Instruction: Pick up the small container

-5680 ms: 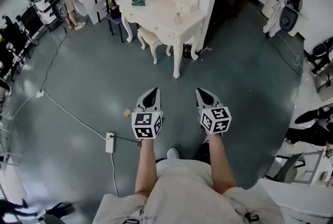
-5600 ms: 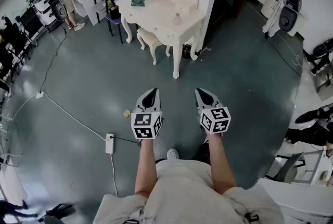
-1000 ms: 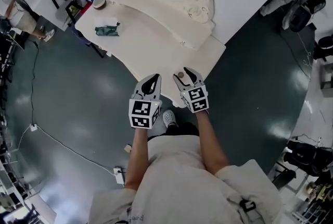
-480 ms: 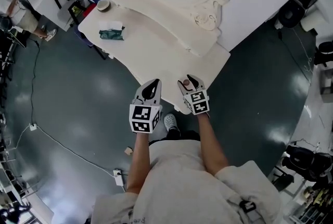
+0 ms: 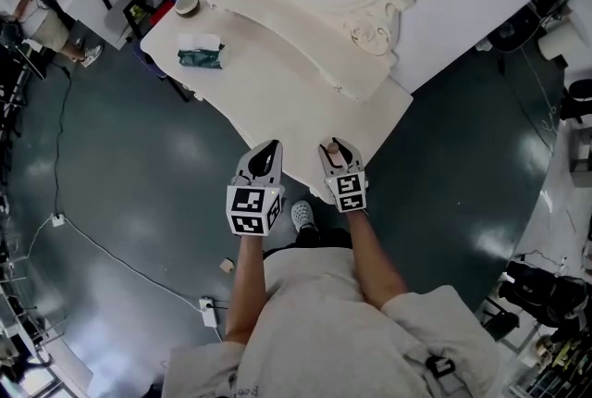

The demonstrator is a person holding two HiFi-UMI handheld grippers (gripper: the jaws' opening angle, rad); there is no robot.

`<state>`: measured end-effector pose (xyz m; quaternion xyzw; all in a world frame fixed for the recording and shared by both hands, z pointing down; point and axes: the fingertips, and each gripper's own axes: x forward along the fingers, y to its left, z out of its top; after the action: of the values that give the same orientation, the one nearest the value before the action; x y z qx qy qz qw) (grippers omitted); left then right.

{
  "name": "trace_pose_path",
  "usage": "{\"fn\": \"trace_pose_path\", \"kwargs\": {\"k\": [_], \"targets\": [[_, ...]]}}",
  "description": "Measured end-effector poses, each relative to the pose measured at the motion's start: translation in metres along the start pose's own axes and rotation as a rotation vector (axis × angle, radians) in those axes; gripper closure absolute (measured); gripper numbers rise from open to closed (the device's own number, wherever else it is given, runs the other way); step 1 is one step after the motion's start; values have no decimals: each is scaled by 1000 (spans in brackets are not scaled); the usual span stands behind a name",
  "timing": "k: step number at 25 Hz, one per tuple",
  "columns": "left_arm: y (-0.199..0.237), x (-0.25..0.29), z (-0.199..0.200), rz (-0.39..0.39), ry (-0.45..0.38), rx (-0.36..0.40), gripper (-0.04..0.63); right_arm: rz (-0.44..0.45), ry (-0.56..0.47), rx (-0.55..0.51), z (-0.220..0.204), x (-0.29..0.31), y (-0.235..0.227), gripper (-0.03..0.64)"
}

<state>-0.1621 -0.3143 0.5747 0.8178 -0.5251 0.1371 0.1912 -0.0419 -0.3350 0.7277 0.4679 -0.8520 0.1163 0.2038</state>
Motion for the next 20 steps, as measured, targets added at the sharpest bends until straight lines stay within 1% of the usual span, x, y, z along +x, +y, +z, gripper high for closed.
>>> {"fn": "trace_pose_path", "kwargs": {"k": [3, 8, 14, 17, 20], "targets": [[0, 4, 1, -2, -2, -3, 568, -18, -20, 22, 0, 1, -1, 473], [-6, 9, 1, -7, -1, -4, 568, -59, 9, 48, -4, 0, -4, 477], [-8, 5, -2, -1, 1, -6, 568, -66, 20, 42, -7, -3, -5, 479], [-5, 2, -3, 4, -3, -5, 568, -56, 31, 54, -3, -7, 0, 479], [-3, 2, -2, 7, -6, -6, 568, -48, 35, 45, -1, -9, 3, 479]]}}
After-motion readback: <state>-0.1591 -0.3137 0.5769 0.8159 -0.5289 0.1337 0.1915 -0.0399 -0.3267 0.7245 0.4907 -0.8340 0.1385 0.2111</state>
